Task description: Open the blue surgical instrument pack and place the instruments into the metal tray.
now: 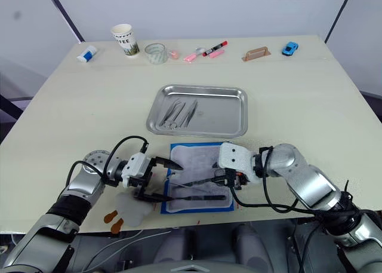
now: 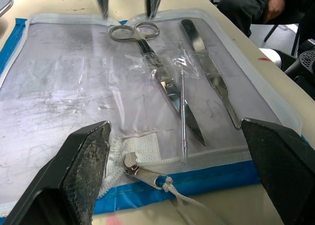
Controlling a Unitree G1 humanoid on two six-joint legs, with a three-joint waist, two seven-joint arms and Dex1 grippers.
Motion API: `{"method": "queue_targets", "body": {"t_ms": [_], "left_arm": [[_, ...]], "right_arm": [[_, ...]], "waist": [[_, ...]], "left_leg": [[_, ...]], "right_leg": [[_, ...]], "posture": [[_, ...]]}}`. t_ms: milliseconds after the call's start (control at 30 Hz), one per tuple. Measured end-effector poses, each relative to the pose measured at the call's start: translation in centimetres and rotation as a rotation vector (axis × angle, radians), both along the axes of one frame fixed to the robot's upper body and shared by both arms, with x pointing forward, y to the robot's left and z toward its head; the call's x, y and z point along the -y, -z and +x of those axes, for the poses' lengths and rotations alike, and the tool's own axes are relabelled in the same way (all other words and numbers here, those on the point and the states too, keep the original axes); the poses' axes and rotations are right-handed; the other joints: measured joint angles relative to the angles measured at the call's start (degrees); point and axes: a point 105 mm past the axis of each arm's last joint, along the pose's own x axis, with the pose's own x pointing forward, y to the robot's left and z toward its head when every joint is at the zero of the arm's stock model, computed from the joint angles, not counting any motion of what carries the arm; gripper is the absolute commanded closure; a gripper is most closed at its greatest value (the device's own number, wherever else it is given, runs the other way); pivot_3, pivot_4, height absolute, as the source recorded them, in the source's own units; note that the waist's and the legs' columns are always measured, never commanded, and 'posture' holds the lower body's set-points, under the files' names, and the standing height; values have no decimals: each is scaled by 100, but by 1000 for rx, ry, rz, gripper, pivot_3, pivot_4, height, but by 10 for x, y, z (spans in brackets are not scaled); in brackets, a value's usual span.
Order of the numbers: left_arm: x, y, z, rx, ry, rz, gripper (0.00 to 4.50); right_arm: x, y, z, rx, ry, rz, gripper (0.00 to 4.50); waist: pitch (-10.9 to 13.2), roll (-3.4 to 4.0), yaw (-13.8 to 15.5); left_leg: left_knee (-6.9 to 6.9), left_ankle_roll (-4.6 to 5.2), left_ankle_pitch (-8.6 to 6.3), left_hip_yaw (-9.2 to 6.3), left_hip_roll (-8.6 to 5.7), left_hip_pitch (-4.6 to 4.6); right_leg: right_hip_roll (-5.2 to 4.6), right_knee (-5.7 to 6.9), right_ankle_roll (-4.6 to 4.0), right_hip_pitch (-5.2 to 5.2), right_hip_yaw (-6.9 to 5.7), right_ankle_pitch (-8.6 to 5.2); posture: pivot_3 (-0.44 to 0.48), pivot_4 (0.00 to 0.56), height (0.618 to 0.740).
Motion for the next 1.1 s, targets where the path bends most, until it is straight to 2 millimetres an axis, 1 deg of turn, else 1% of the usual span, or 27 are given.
{"method": "queue_targets", "body": {"t_ms": [100,267,433,667,900,967,1000,1033,1067,1100], "left_arm": [[1,-1,0,0,2,3,0],[1,-2,0,-1,5,8,0],[2,-3,0,-3,6,9,0],[1,-3,-2,-7,-3,8,0],[3,-5,-2,-20,-5,19,0],[4,-5,-2,-27,-6,24,0],[4,-5,-2,-27,-6,26,0],[4,-5,-2,-27,-6,26,0],[4,-5,-2,-27,-6,29,0],[4,-5,-2,-26,-6,30,0]], "right_arm": [[1,-5,0,4,-9,26,2597],[0,-5,1,8,-12,35,2597],[-8,10,4,-22,-20,13,2597],[-11,26,5,-39,-34,-52,2597],[-11,26,9,-32,-39,-81,2597],[-11,26,10,-36,-44,-95,3138],[-12,27,9,-40,-51,-99,3579],[-12,27,9,-39,-51,-101,3767],[-12,27,9,-38,-54,-107,4225],[-12,27,9,-39,-56,-110,4441]], "waist": [[1,0,1],[1,0,3],[2,0,7],[3,0,2],[4,0,4],[4,-1,4],[4,-1,4],[4,-1,4],[4,-1,4],[4,-1,4]], "left_leg": [[0,0,0,0,0,-1],[0,0,0,0,0,-1],[1,0,0,0,0,-3],[1,0,0,1,0,-3],[0,0,0,1,0,-5],[1,0,0,1,0,-5],[1,0,0,1,0,-5],[1,0,0,1,0,-5],[1,0,0,1,0,-5],[1,0,0,1,0,-4]], "right_leg": [[0,0,0,0,0,0],[0,0,0,0,0,0],[0,0,-1,-1,0,0],[1,-1,-1,-2,0,0],[1,-2,-1,-3,1,0],[1,-2,-1,-3,1,0],[1,-2,-1,-3,1,0],[1,-2,-1,-3,1,0],[1,-2,-1,-3,1,0],[1,-2,-1,-3,0,0]], "posture": [[0,150,737],[0,150,737],[0,150,737],[0,150,737],[0,150,737],[0,150,737],[0,150,737],[0,150,737],[0,150,737],[0,150,737]]}}
